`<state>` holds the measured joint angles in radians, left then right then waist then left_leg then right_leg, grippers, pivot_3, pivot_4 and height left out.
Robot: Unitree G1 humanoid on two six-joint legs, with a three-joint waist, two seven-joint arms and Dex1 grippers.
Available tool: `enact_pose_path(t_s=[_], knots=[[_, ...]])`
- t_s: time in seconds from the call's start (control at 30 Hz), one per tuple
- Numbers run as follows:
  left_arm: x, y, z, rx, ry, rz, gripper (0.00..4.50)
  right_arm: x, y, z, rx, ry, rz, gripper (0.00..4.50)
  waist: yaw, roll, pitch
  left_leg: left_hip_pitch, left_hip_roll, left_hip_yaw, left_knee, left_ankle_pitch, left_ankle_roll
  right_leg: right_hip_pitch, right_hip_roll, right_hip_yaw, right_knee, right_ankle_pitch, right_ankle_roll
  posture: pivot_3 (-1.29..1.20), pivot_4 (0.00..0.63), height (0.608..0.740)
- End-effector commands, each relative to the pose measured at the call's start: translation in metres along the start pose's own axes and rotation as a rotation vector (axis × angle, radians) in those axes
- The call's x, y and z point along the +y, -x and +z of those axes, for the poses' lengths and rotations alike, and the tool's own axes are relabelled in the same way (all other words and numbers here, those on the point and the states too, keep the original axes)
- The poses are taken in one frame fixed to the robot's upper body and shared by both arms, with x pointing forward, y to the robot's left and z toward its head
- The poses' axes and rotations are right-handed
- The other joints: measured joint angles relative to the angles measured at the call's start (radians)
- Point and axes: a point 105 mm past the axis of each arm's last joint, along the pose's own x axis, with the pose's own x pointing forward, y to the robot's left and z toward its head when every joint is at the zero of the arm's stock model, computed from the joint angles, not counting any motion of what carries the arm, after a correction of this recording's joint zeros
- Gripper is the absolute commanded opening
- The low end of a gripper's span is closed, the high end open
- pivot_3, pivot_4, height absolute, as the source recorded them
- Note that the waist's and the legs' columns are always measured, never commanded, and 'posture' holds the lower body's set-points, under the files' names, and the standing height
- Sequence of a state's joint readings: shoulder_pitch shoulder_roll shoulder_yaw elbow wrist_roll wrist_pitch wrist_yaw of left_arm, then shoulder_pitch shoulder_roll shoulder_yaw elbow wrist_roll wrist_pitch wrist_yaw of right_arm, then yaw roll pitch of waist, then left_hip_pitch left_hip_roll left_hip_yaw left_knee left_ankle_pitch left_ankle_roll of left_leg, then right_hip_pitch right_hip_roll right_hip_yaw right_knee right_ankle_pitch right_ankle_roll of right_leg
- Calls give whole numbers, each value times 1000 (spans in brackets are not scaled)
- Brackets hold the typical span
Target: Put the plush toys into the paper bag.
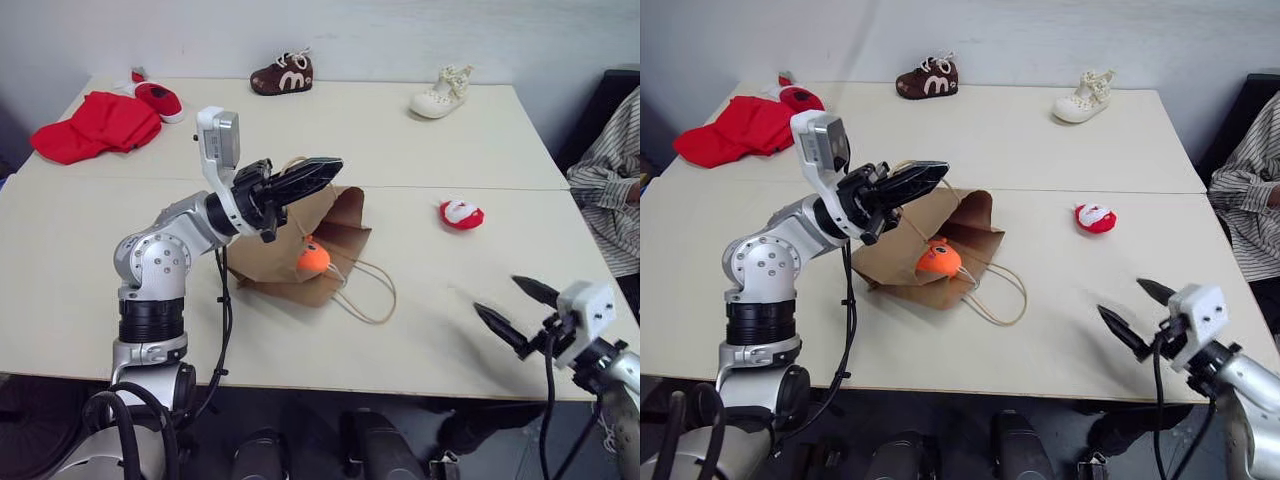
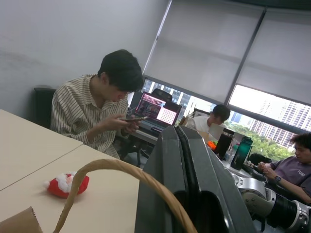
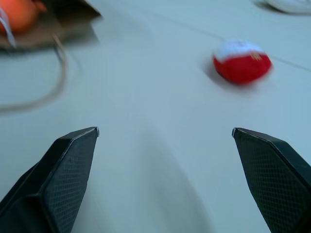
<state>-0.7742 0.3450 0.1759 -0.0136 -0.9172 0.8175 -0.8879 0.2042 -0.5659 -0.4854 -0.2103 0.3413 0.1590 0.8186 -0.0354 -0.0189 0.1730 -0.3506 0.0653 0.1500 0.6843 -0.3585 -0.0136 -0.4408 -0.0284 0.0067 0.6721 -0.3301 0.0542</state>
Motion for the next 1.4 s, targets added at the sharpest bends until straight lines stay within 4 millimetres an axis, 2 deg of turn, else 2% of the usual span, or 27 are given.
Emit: enact_pose_path(t_s=[0.03, 0.1, 0.27, 0.37, 0.43, 0.5, 0.6, 0.77, 0.9, 0.97, 1.0, 1.1, 1.17, 1.23, 1.27, 1.33, 1.4], knots=[[-8, -3, 9, -5, -55, -30, 0, -19, -15, 23, -43, 70, -89, 4489, -9, 0, 0, 1, 0, 0, 0, 0, 0, 0, 0, 1, 1, 0, 0, 0, 150, 740], [-7, -4, 9, -7, -53, -30, 0, -19, -32, 28, -18, 114, -52, 4489, -17, 1, 0, 2, 0, 1, 0, 1, -1, 0, 0, 1, 2, 0, 0, 0, 150, 740], [-6, -7, 6, -3, -46, -36, 0, -36, -88, 40, 44, 135, 30, 4489, -18, 1, 1, 2, 0, 0, -1, 2, -3, 0, 1, 0, 3, 0, -1, 0, 150, 740], [-8, -9, 5, 0, -49, -41, 0, -60, -124, 48, 83, 140, -19, 4489, -20, 2, 1, 0, 1, 0, -1, 2, -2, -1, 1, 0, 2, 0, -2, 0, 150, 740], [-8, -9, 5, 3, -54, -39, 0, -64, -143, 46, 145, 119, 7, 4489, -20, 3, 2, -1, 0, 0, -1, 3, -1, -2, 0, 0, 2, 0, -2, 0, 150, 740], [-8, -8, 5, 4, -58, -35, 0, -63, -153, 40, 187, 108, 48, 4489, -20, 3, 2, -1, 0, 0, -1, 3, -1, -3, 0, 0, 2, 0, -2, 0, 150, 740], [-7, -7, 7, 3, -66, -30, 0, -68, -166, 46, 154, 119, 20, 3884, -22, 4, 2, -2, 1, -1, -1, 3, -1, -3, 0, -1, 1, -1, -2, 0, 150, 740], [-6, -6, 8, 3, -75, -25, 0, -69, -173, 46, 172, 134, 40, 2191, -25, 4, 3, -2, 1, -1, -1, 3, -1, -3, -1, -1, 2, -1, -2, 0, 150, 740], [-5, -5, 8, 3, -79, -21, 0, -68, -171, 65, 76, 143, 81, 845, -26, 4, 3, -2, 1, -1, -1, 3, -1, -3, 0, -1, 3, -1, -2, 0, 150, 740], [-5, -5, 8, 4, -81, -19, 0, -66, -167, 72, 41, 159, 123, 341, -26, 4, 3, -2, 1, -1, -1, 3, -1, -3, 0, -1, 3, -1, -2, 0, 150, 740], [-5, -5, 8, 3, -80, -19, 0, -61, -163, 77, 8, 174, 168, 170, -26, 4, 3, -2, 1, -1, -1, 3, -1, -3, 0, -1, 3, -1, -2, 0, 150, 740], [-5, -4, 8, 3, -80, -18, 0, -27, -145, 90, -58, 166, 391, 131, -20, 4, 3, -2, 1, -2, -1, 3, -1, -3, 0, -2, 3, -1, -2, 0, 150, 740], [-5, -3, 9, 3, -79, -18, 0, 3, -132, 94, -37, 158, 516, 130, -17, 5, 3, -3, 1, -3, -1, 3, -1, -3, -1, -2, 4, -1, -2, 0, 150, 740], [-5, -4, 9, 0, -72, -26, 0, 47, -123, 96, -11, 117, 625, 130, -17, 5, 3, -3, 2, -3, 0, 2, -1, -3, -1, -3, 4, -1, -2, 0, 150, 740], [-5, -5, 9, 2, -67, -34, 0, 71, -124, 101, -34, 75, 657, 130, -19, 5, 3, -3, 1, -3, 0, 2, -1, -3, -1, -3, 4, -1, -2, 0, 150, 740], [-8, -7, 9, -3, -58, -58, 0, 100, -124, 108, -60, 3, 681, 130, -25, 5, 3, -2, 2, -3, 0, 3, -2, -3, -1, -2, 5, -1, -2, 0, 150, 740], [-13, -9, 13, -40, -30, -97, 0, 127, -129, 107, -42, 6, 702, 130, -23, 5, 3, 0, 2, -3, 0, 4, -4, -3, 0, -2, 8, -1, -2, 0, 150, 740]])
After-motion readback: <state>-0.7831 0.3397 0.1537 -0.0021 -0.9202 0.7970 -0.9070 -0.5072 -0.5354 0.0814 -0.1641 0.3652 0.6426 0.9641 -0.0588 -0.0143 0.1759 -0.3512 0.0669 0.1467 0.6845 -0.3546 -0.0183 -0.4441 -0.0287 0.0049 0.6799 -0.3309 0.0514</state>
